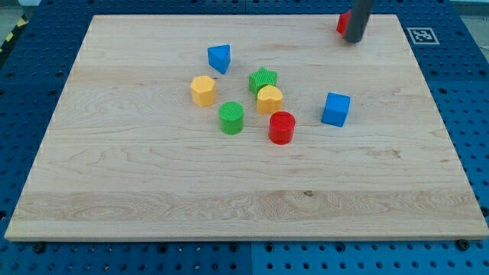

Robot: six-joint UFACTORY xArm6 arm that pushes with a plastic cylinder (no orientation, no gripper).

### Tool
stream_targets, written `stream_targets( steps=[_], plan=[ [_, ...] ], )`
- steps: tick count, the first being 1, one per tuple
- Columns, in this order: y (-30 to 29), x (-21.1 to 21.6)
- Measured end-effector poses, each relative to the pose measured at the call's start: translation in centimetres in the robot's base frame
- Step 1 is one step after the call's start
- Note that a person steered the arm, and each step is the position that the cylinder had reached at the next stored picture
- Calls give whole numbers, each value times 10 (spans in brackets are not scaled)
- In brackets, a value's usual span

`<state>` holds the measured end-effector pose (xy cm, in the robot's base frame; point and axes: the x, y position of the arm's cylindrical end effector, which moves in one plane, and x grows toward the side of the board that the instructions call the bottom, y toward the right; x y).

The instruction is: Point at blue triangle

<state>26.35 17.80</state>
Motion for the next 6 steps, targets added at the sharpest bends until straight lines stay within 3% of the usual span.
stream_targets(
  steps=[3,4,5,6],
  plan=[
    [-265,-1],
    [-300,38],
    [-281,63],
    [-279,57]
  ],
)
